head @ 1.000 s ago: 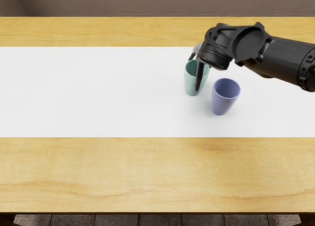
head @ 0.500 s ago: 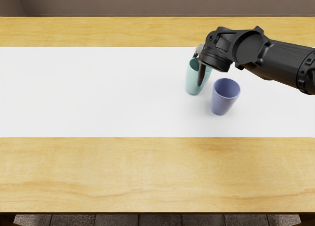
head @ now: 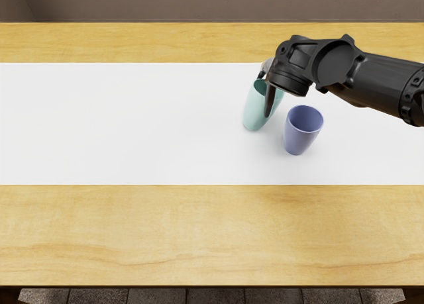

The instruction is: Pick up cup and place in cup with right hand

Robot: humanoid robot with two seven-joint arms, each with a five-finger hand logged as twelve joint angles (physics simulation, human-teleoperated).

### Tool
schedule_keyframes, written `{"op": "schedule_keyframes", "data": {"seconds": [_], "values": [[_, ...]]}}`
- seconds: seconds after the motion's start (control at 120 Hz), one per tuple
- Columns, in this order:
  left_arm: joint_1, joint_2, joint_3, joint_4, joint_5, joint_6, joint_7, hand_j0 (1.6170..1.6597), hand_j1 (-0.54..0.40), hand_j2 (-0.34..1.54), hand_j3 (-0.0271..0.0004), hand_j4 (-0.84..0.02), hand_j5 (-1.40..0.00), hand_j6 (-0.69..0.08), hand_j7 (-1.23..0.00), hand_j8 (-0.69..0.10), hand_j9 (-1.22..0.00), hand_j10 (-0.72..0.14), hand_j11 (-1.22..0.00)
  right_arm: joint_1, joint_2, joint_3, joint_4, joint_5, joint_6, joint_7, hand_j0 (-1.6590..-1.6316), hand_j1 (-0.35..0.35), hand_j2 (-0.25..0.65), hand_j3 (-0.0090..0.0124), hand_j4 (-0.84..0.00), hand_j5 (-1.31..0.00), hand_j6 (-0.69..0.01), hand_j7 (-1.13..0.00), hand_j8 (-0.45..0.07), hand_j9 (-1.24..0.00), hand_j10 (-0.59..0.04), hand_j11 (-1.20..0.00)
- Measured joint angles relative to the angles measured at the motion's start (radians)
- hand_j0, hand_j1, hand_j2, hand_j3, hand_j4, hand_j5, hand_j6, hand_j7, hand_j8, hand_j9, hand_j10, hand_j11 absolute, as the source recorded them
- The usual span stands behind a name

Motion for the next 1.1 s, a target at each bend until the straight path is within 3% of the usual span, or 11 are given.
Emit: {"op": "schedule_keyframes", "data": {"seconds": [0.358,0.45,0.467,0.533,0.675,0.783,1.042,1.1], "values": [[0.002,0.0,0.0,-0.001,0.0,0.0,0.0,1.6581,0.349,0.0,0.0,0.0,0.0,0.0,0.0,0.0,0.0,0.0,0.0,0.075,0.0,0.024,0.003,0.0,0.024,0.0,-1.6518,0.059,-0.088,0.0003,-0.441,-0.65,-0.289,-0.63,-0.312,-0.67,-0.461,-0.68],[0.002,0.0,0.0,-0.001,0.0,0.0,0.0,1.6581,0.349,0.0,0.0,0.0,0.0,0.0,0.0,0.0,0.0,0.0,0.0,0.098,0.0,0.027,0.003,0.0,0.046,0.0,-1.6532,0.093,-0.038,0.0012,-0.422,-0.66,-0.264,-0.63,-0.297,-0.68,-0.459,-0.68],[0.002,0.0,0.0,-0.001,0.0,0.0,0.0,1.6581,0.349,0.0,0.0,0.0,0.0,0.0,0.0,0.0,0.0,0.0,0.0,0.102,0.0,0.027,0.003,0.0,0.051,0.0,-1.6532,0.097,-0.023,-0.0002,-0.419,-0.66,-0.257,-0.63,-0.296,-0.68,-0.46,-0.68],[0.002,0.0,0.0,-0.002,0.0,0.0,0.0,1.6581,0.349,0.0,0.0,0.0,0.0,0.0,0.0,0.0,0.0,0.0,0.0,0.121,-0.001,0.028,0.011,0.0,0.066,0.0,-1.6528,0.11,-0.014,0.0,-0.407,-0.65,-0.24,-0.64,-0.284,-0.68,-0.459,-0.68],[0.002,0.0,0.0,-0.003,0.0,0.0,0.0,1.6581,0.349,0.0,0.0,0.0,0.0,0.0,0.0,0.0,0.0,0.0,0.0,0.155,-0.04,0.03,0.065,0.001,0.073,0.0,-1.6522,0.119,-0.005,0.0004,-0.395,-0.66,-0.224,-0.64,-0.272,-0.68,-0.454,-0.69],[0.002,0.0,0.0,-0.003,0.0,0.0,0.0,1.6581,0.349,0.0,0.0,0.0,0.0,0.0,0.0,0.0,0.0,0.0,0.0,0.19,-0.106,0.028,0.15,0.0,0.062,0.0,-1.6517,0.099,-0.043,0.0001,-0.403,-0.66,-0.235,-0.64,-0.277,-0.68,-0.453,-0.69],[0.002,0.0,0.0,-0.004,0.0,0.0,0.0,1.6581,0.349,0.0,0.0,0.0,0.0,0.0,0.0,0.0,0.0,0.0,0.0,0.249,-0.236,0.029,0.304,-0.027,0.037,0.0,-1.6518,0.116,-0.012,0.0005,-0.397,-0.66,-0.227,-0.64,-0.273,-0.69,-0.46,-0.7],[0.002,0.0,0.0,-0.004,0.0,0.0,0.0,1.6581,0.349,0.0,0.0,0.0,0.0,0.0,0.0,0.0,0.0,0.0,0.0,0.269,-0.271,0.031,0.344,-0.038,0.033,0.0,-1.6515,0.119,-0.007,-0.0001,-0.39,-0.68,-0.228,-0.66,-0.266,-0.71,-0.473,-0.71]]}}
